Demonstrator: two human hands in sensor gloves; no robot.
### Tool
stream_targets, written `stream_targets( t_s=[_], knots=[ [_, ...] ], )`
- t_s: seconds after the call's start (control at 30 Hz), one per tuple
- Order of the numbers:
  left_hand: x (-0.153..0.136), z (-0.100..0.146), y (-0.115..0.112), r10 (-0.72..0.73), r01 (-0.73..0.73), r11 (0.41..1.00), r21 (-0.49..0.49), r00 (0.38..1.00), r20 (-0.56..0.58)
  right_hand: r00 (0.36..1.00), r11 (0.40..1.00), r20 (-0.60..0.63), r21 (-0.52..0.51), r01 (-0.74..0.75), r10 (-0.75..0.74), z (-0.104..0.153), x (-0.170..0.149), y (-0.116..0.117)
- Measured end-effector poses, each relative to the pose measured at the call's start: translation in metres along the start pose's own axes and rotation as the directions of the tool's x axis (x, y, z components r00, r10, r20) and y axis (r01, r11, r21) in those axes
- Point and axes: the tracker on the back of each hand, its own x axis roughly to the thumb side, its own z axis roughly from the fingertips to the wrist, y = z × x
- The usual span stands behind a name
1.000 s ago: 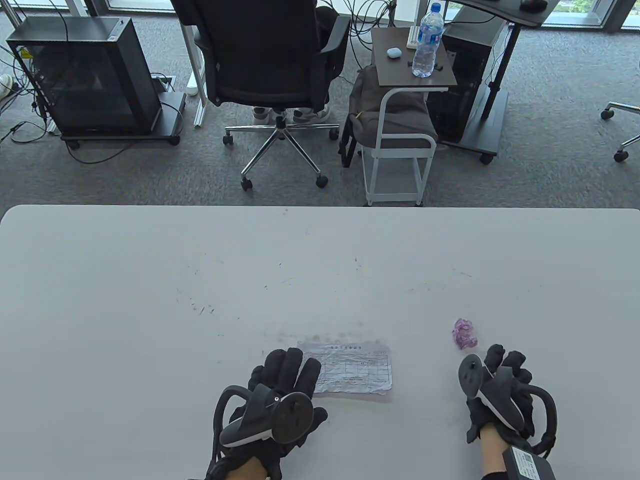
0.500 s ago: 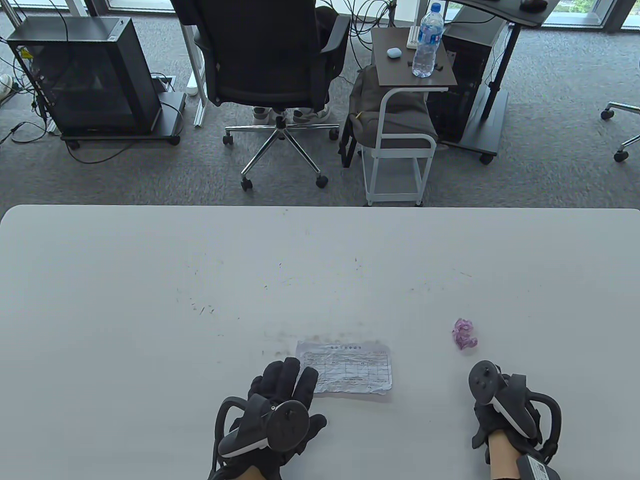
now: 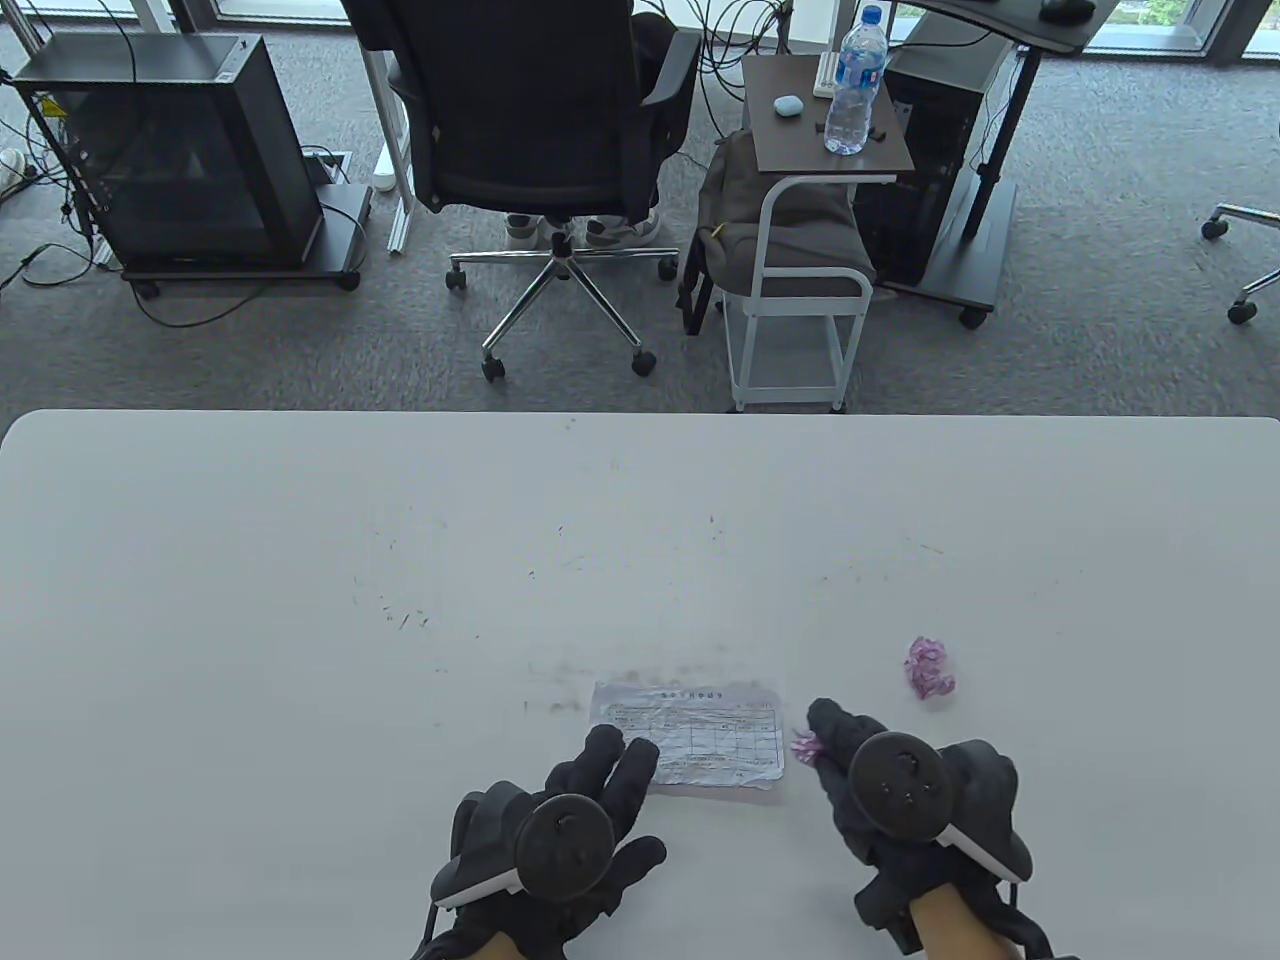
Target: Flatten crumpled invoices and stack
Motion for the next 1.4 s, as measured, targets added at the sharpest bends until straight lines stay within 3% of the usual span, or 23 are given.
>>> stream_targets(
  t_s=[0.13, 0.17, 0.2, 0.27, 0.33, 0.4, 0.53, 0.7, 0.83, 0.93, 1.1, 1.2, 1.27, 1.4],
  knots=[
    [0.002, 0.003, 0.0, 0.183, -0.186, 0.982, 0.042, 0.981, 0.068, 0.989, 0.993, 0.091, 0.047, 0.11, -0.114, 0.009, 0.033, 0.02],
    [0.002, 0.005, 0.0, 0.25, -0.255, 0.965, 0.052, 0.964, 0.091, 0.984, 0.992, 0.124, 0.013, 0.126, -0.126, 0.013, 0.035, 0.028],
    [0.001, 0.005, -0.001, 0.318, -0.324, 0.945, 0.048, 0.942, 0.109, 0.975, 0.989, 0.174, -0.019, 0.145, -0.14, 0.016, 0.037, 0.038],
    [0.001, 0.005, -0.004, 0.388, -0.393, 0.919, 0.016, 0.912, 0.131, 0.956, 0.987, 0.25, 0.083, 0.139, -0.155, 0.017, 0.042, 0.043],
    [0.001, 0.003, -0.008, 0.446, -0.449, 0.894, -0.013, 0.883, 0.144, 0.943, 0.987, 0.291, 0.058, 0.152, -0.162, 0.02, 0.044, 0.044],
    [0.002, -0.001, -0.011, 0.565, -0.569, 0.822, -0.013, 0.813, 0.141, 0.923, 0.981, 0.335, 0.107, 0.164, -0.19, 0.021, 0.046, 0.048],
    [-0.004, -0.001, -0.011, 0.625, -0.631, 0.776, 0.0, 0.77, 0.13, 0.914, 0.969, 0.322, 0.061, 0.24, -0.247, 0.022, 0.037, 0.044],
    [-0.012, -0.002, -0.016, 0.833, -0.82, 0.553, -0.144, 0.542, 0.111, 0.904, 0.955, 0.314, 0.032, 0.294, -0.289, 0.02, 0.029, 0.039],
    [-0.02, -0.002, -0.015, 0.851, -0.842, 0.525, -0.126, 0.514, 0.113, 0.895, 0.942, 0.302, 0.036, 0.333, -0.328, 0.02, 0.023, 0.038],
    [-0.024, 0.0, -0.013, 0.844, -0.838, 0.535, -0.106, 0.524, 0.116, 0.891, 0.935, 0.297, 0.018, 0.354, -0.343, 0.021, 0.021, 0.035],
    [-0.024, 0.005, -0.006, 0.786, -0.793, 0.609, 0.005, 0.604, 0.132, 0.893, 0.938, 0.297, 0.018, 0.347, -0.337, 0.022, 0.021, 0.035],
    [-0.022, 0.008, -0.002, 0.719, -0.734, 0.675, 0.075, 0.677, 0.157, 0.886, 0.932, 0.294, 0.049, 0.36, -0.358, 0.021, 0.021, 0.037],
    [-0.018, 0.009, 0.001, 0.64, -0.659, 0.747, 0.087, 0.748, 0.175, 0.891, 0.93, 0.268, 0.129, 0.344, -0.367, 0.021, 0.019, 0.04],
    [-0.004, 0.009, 0.003, 0.451, -0.474, 0.875, 0.099, 0.872, 0.19, 0.891, 0.937, 0.291, 0.099, 0.335, -0.349, 0.019, 0.015, 0.039]
  ],
)
